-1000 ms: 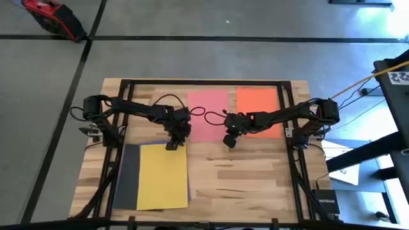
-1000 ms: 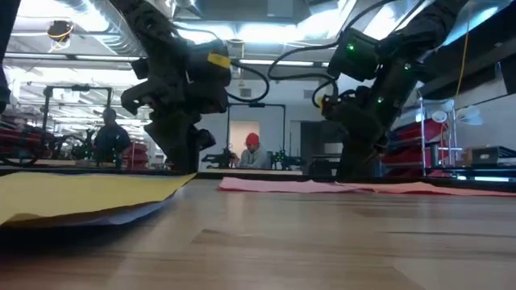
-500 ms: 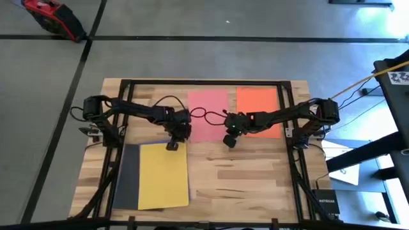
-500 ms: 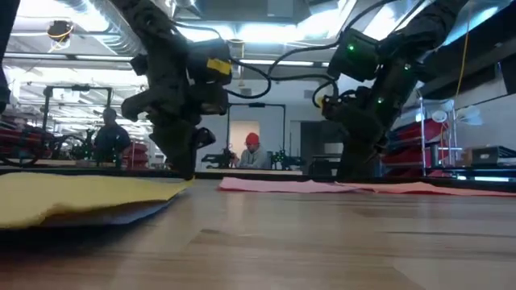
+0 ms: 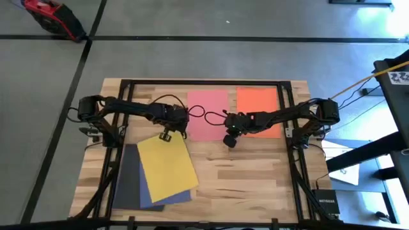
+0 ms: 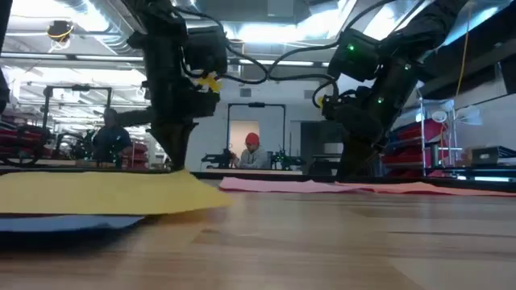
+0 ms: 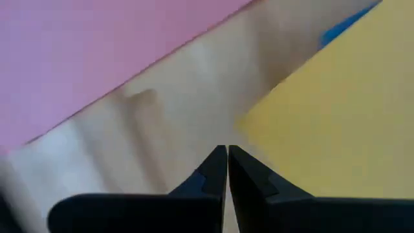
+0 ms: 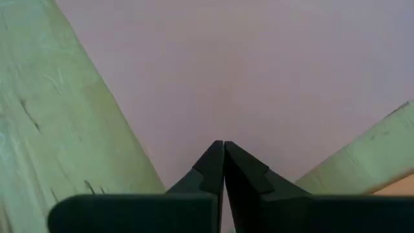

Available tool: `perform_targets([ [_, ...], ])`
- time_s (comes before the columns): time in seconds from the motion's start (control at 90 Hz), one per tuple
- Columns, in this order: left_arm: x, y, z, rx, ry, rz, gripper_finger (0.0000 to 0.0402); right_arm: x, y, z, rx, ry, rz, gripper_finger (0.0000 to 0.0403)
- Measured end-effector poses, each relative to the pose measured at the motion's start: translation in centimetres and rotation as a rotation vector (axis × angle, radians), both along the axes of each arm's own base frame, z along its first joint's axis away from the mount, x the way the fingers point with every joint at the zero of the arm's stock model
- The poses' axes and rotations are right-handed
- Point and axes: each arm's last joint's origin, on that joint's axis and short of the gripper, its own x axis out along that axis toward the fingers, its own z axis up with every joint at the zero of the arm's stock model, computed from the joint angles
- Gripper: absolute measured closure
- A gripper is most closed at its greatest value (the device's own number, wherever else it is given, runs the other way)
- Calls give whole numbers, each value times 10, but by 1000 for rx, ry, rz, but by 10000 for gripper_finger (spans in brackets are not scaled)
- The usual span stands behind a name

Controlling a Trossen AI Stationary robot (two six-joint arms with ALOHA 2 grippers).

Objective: Organize paper
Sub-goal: Move the yellow paper from bottom right to top left table

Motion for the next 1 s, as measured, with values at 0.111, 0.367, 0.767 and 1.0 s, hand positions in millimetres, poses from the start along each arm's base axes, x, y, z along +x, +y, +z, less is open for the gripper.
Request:
perform_targets([
  [0.111, -1, 2, 1, 99, 51, -48, 401, 0, 0, 0, 0, 1, 0, 403],
  [0.367, -4, 4, 0, 77, 61, -31, 401, 0, 0, 0, 1, 5, 0, 403],
  [0.767, -16, -13, -20, -354, -1, 282, 401, -3, 0, -2, 6, 41, 0, 403],
  [1.0, -28, -1, -35, -205, 4, 347, 401, -4, 0, -2, 5, 42, 0, 403],
])
